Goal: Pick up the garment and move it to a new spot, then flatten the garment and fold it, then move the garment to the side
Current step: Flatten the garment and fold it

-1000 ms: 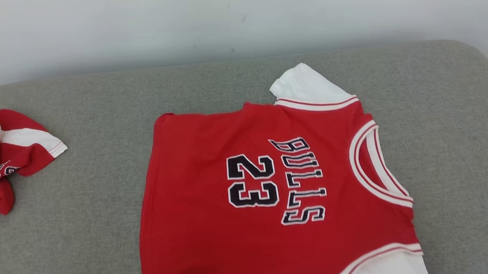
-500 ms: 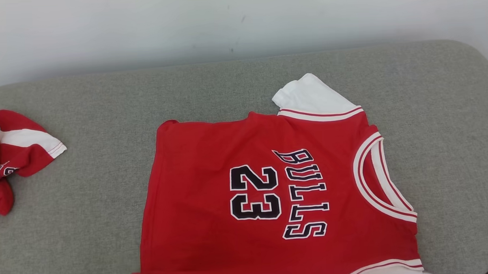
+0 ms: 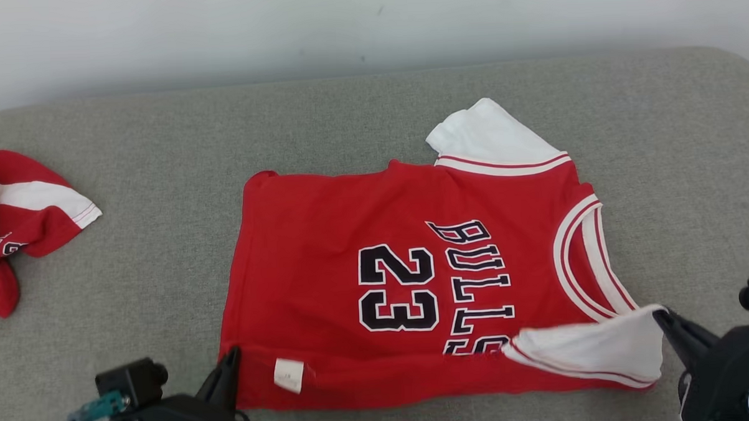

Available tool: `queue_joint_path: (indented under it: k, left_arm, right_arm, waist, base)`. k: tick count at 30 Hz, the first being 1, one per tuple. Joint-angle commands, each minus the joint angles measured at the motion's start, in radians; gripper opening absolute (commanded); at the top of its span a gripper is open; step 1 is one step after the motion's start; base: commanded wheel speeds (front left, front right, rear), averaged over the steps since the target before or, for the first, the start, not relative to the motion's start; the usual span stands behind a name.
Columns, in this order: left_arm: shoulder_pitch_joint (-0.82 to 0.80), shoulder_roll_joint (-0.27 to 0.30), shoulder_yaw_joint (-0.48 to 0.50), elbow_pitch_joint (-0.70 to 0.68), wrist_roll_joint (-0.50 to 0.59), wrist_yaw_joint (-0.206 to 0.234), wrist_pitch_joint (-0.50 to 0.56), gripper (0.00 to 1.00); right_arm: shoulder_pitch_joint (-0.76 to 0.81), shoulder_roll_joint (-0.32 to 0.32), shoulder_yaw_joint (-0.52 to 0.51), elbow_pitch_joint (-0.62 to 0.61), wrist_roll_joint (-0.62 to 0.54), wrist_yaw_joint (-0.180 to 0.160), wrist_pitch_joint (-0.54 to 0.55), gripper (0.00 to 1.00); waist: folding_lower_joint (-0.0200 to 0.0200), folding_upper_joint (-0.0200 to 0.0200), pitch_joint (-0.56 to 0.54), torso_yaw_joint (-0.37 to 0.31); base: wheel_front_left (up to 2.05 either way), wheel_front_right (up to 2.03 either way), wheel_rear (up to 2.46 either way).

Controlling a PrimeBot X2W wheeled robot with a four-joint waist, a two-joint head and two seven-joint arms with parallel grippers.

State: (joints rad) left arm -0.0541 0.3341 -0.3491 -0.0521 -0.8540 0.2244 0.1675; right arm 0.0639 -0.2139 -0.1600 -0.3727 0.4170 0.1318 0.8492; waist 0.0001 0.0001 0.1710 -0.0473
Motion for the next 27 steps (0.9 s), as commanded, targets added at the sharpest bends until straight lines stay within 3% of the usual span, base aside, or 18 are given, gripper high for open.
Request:
queue_joint_path:
  k: [1,12,27]
  left_arm:
    - [-0.039,-0.005,-0.005,0.024,0.018,0.004,-0.005,0.0]
    - [-0.159,-0.027,-0.018,0.115,0.057,-0.002,-0.033,0.0]
    - [-0.185,-0.033,-0.018,0.144,0.058,-0.006,-0.056,0.0]
  right_arm:
    - [-0.034,-0.023,0.02,0.027,-0.012,-0.002,-0.035,0.0]
    - [-0.164,-0.151,0.131,0.155,-0.026,-0.002,-0.201,0.0]
    - [-0.24,-0.216,0.172,0.207,-0.013,-0.002,-0.305,0.0]
  waist:
    - [-0.0001,-0.0001,0.014,0.007]
    - [-0.0001,-0.0001,0.057,0.022]
    - [-0.0001,-0.0001,0.082,0.033]
  base:
    - [0.0,0.0,0.0]
    - [0.0,0.0,0.0]
    - [0.0,0.0,0.0]
